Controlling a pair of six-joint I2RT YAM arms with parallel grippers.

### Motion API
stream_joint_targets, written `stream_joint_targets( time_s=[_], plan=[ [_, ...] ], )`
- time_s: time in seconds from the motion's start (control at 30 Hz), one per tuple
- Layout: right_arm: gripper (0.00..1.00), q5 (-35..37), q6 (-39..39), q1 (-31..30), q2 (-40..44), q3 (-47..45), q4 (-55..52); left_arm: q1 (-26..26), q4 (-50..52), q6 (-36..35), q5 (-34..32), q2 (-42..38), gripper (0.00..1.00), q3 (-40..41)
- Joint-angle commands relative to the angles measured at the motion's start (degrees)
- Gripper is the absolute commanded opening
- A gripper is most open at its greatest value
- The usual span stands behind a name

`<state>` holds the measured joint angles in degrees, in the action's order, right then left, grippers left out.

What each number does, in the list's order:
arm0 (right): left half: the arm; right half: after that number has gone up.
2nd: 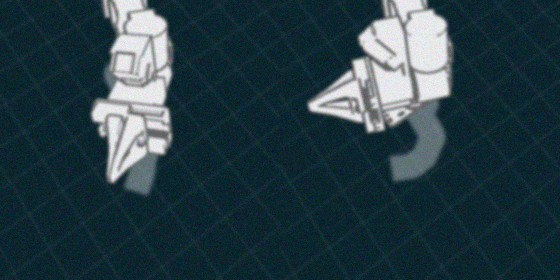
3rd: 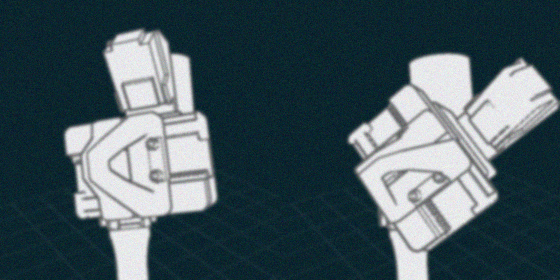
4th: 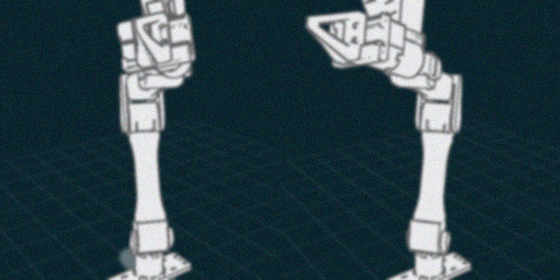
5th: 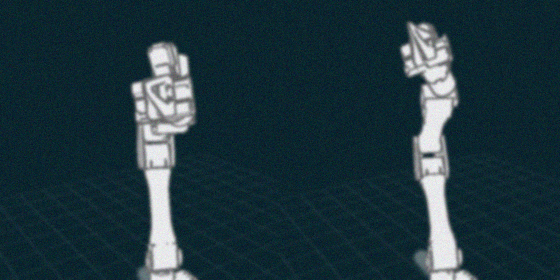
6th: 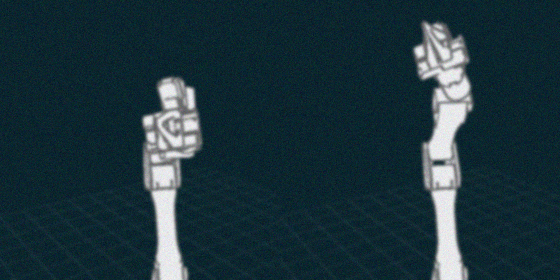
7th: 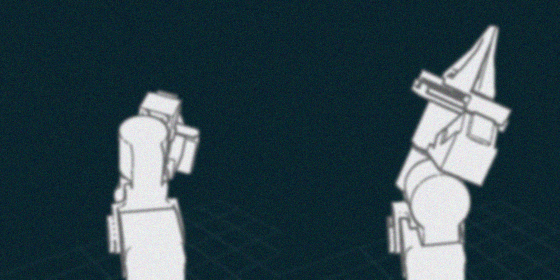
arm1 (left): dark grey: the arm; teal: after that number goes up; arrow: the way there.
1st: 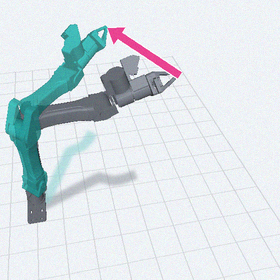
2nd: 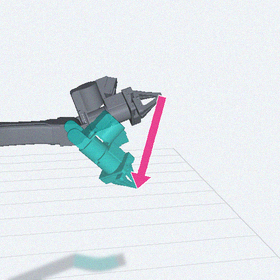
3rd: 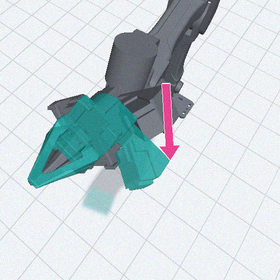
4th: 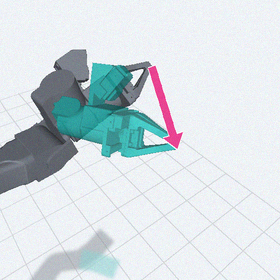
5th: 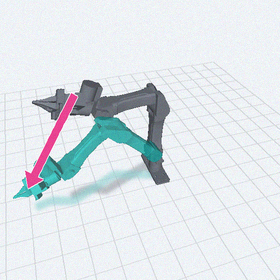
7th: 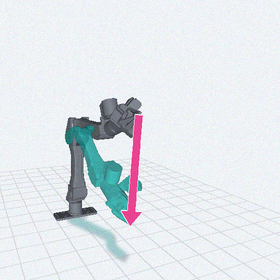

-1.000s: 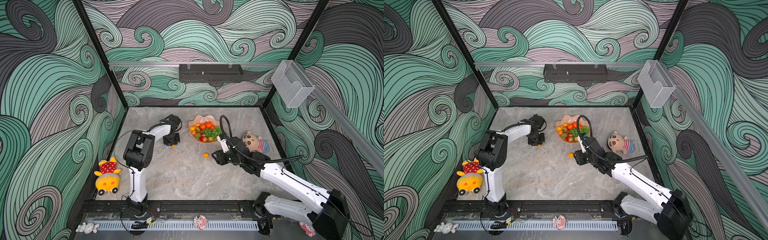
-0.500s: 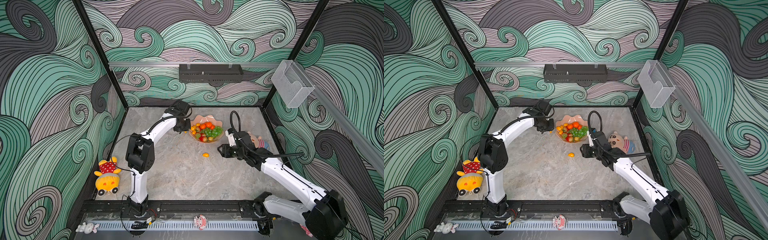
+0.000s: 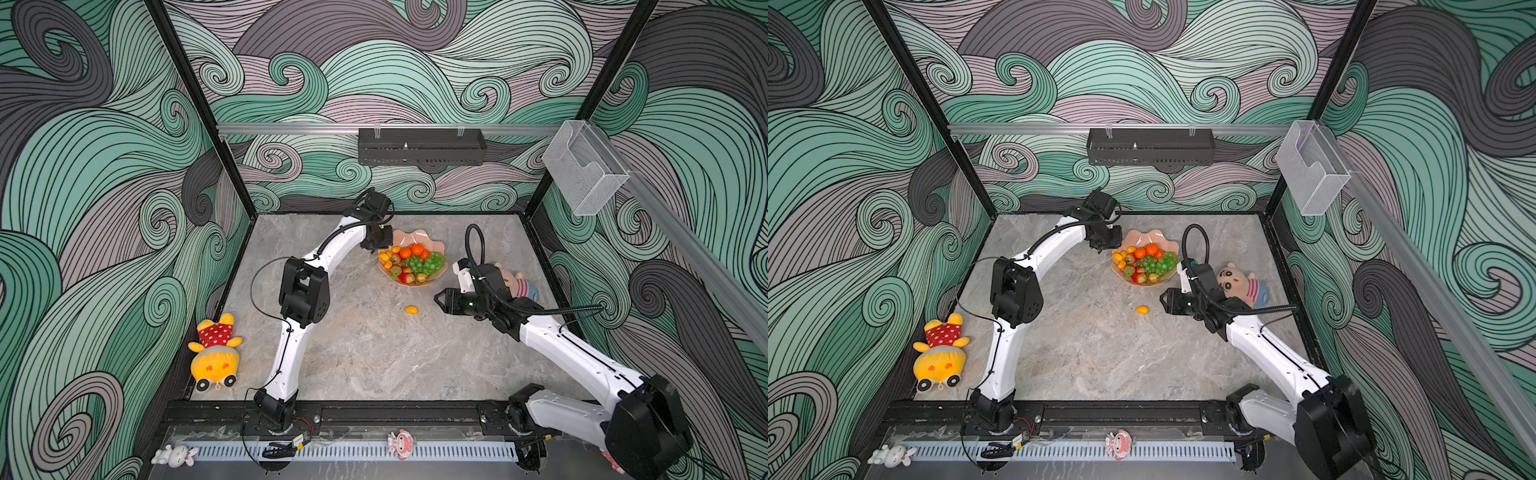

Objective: Arrange fruit in a fruit bowl
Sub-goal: Pick up the fruit from the center of the table, then place the fruit in the fruit bowl.

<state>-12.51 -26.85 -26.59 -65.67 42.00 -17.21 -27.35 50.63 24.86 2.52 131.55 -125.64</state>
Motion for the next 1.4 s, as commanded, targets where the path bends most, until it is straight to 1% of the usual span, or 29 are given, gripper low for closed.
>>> stream_joint_targets(
  time_s=[0.0,0.1,0.23,0.37,0.6,0.7,0.77,0.97,1.2,1.3,1.37],
  plan=[
    [0.51,-0.8,-0.3,0.7,1.7,-0.9,0.6,-0.6,-0.3,-2.5,1.2,2.1,0.21,-3.3],
    [0.51,-0.8,0.0,1.1,2.6,-1.2,0.2,-0.6,-2.5,-3.7,1.3,3.7,0.22,-4.0],
    [0.51,-0.9,0.4,1.4,3.6,-1.3,-0.9,-0.7,-0.5,-4.7,1.6,8.2,0.22,-9.7],
    [0.51,-0.9,0.6,1.5,4.8,-1.4,-1.9,-0.6,-0.3,-5.1,1.6,11.1,0.22,-13.0],
    [0.51,-0.8,0.8,1.5,6.8,-2.0,-3.1,-0.6,-0.1,-4.9,0.7,13.3,0.23,-14.3],
    [0.51,-0.8,0.7,1.5,7.3,-2.2,-3.1,-0.6,0.0,-5.0,0.7,13.6,0.28,-14.5],
    [0.51,-0.9,0.5,1.5,7.7,-2.5,-3.1,-0.6,0.2,-5.0,0.8,13.4,0.33,-14.5],
    [0.51,-0.8,0.4,1.5,7.9,-3.1,-4.6,-0.6,0.3,-5.2,1.1,11.9,0.39,-14.6],
    [0.51,-0.4,2.4,1.5,7.9,-3.0,-5.4,-1.1,1.3,-5.7,1.6,8.7,0.39,-13.9],
    [0.52,-0.1,4.3,1.4,7.3,-2.4,-7.2,-1.9,0.9,-6.1,1.4,4.6,0.39,-11.0],
    [0.52,0.7,5.3,0.8,7.0,-2.1,-8.2,-2.7,0.3,-6.0,1.1,0.7,0.39,-7.3]
  ],
)
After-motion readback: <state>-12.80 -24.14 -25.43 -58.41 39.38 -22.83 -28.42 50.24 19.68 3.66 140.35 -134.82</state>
